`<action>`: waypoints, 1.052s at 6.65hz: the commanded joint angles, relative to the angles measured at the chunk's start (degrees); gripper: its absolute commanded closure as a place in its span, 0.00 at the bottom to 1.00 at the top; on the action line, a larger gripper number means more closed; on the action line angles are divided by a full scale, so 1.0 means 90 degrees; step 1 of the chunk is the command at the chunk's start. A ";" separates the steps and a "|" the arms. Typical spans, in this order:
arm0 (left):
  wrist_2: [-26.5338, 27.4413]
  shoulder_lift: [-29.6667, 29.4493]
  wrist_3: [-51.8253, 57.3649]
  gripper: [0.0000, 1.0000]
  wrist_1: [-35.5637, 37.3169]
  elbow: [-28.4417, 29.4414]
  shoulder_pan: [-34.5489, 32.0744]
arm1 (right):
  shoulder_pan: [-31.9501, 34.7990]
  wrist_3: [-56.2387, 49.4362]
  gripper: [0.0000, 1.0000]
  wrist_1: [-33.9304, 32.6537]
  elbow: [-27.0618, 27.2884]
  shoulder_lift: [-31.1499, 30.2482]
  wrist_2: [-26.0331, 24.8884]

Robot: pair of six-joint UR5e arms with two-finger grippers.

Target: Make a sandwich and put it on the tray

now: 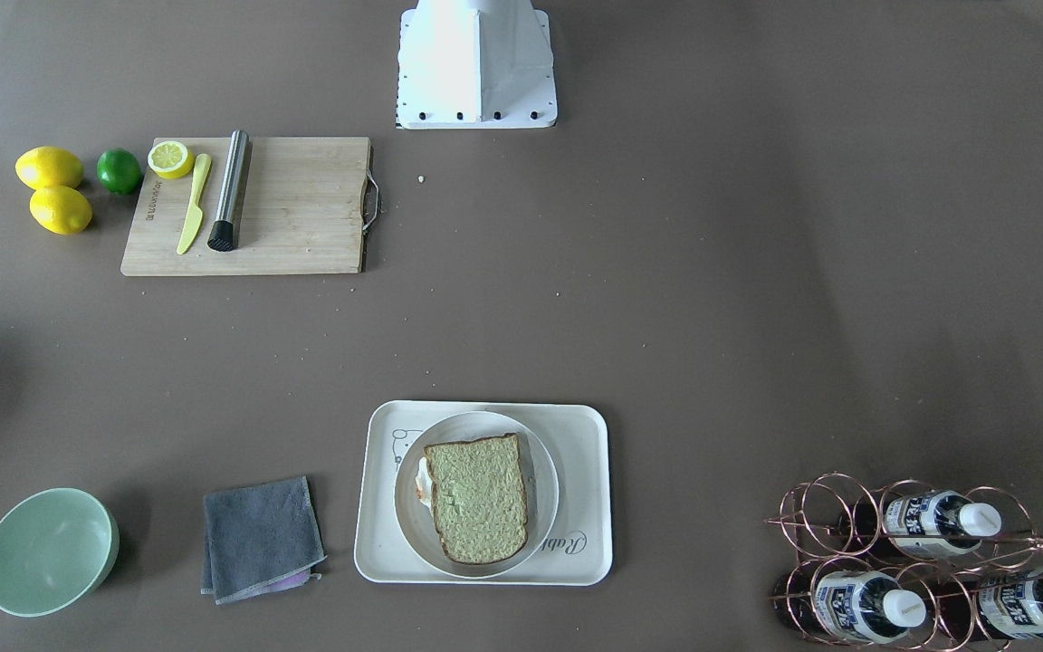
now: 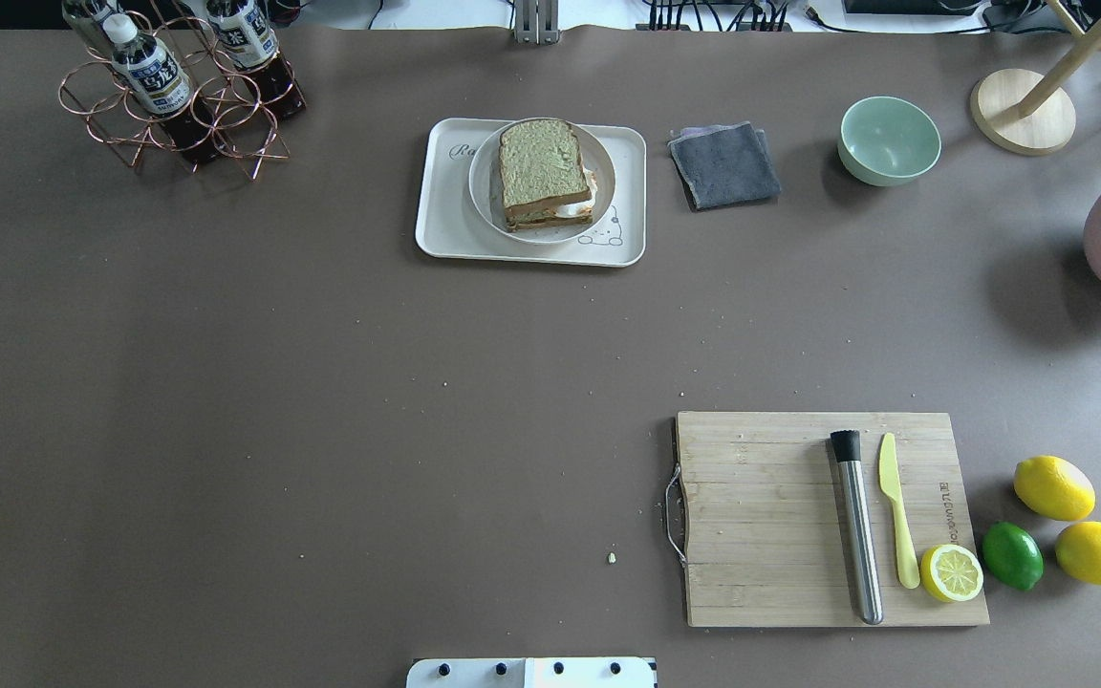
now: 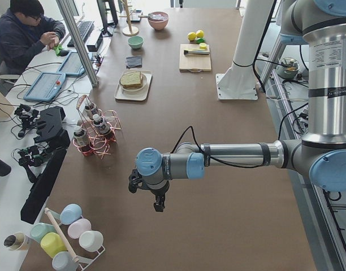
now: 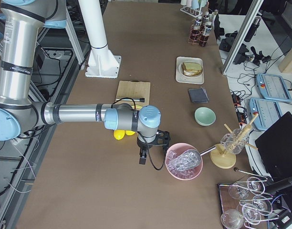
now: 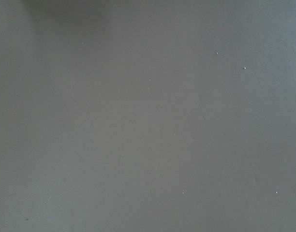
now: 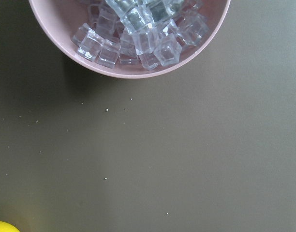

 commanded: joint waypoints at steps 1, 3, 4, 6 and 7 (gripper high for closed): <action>-0.0001 0.0000 0.0000 0.03 0.0000 0.0005 0.0000 | 0.0136 0.0031 0.00 0.0337 -0.0088 0.0033 0.0000; -0.0001 0.0000 0.0009 0.03 -0.0010 -0.0034 -0.0010 | 0.0175 0.0011 0.00 0.0378 -0.0069 0.0033 0.0000; -0.0001 0.0010 0.0009 0.03 0.0000 -0.0170 -0.0019 | 0.0175 0.0011 0.00 0.0378 -0.0069 0.0023 0.0000; -0.0001 0.0039 0.0009 0.03 0.0000 -0.0210 -0.0029 | 0.0175 0.0011 0.00 0.0378 -0.0069 0.0013 0.0000; -0.0001 0.0049 0.0009 0.03 0.0000 -0.0210 -0.0174 | 0.0175 0.0011 0.00 0.0378 -0.0069 0.0013 0.0000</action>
